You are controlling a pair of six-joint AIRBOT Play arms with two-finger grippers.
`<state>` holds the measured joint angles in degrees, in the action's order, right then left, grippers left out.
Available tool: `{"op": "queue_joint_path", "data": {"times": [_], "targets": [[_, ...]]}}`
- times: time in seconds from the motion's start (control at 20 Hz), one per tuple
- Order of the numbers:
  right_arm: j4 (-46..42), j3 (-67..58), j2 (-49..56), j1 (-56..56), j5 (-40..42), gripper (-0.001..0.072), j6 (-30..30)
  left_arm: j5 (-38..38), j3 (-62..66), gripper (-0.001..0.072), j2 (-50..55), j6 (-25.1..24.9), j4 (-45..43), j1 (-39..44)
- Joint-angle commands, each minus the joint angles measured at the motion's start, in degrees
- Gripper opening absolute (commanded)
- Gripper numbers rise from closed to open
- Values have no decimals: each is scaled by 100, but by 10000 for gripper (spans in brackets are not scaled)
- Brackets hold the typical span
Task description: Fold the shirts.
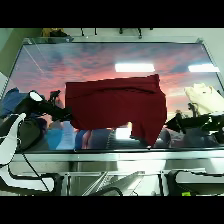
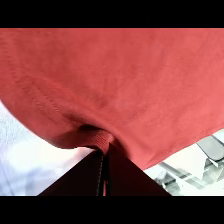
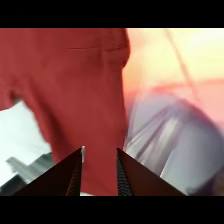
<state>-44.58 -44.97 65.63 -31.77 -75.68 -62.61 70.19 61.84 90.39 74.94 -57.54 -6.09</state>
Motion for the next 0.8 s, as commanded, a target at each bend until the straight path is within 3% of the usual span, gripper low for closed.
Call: {"op": "queue_joint_path", "data": {"times": [0.0,0.35,0.6,0.65,0.7,0.75], "targets": [[-42,424,-20,566,907,300,-28,44,7,14,-4,-13,13,-59],[-42,452,-2,866,938,298,-22,74,7,14,-4,-61,9,-61],[-90,450,-514,81,446,300,-22,74,7,14,-4,-149,9,-61],[-90,452,-564,-31,450,314,-20,72,7,14,-4,-149,9,-61],[-92,452,-544,-59,459,433,-20,72,7,14,-2,-149,9,-61],[-122,466,-494,-24,487,466,-20,72,7,14,-2,-146,11,-61]]}}
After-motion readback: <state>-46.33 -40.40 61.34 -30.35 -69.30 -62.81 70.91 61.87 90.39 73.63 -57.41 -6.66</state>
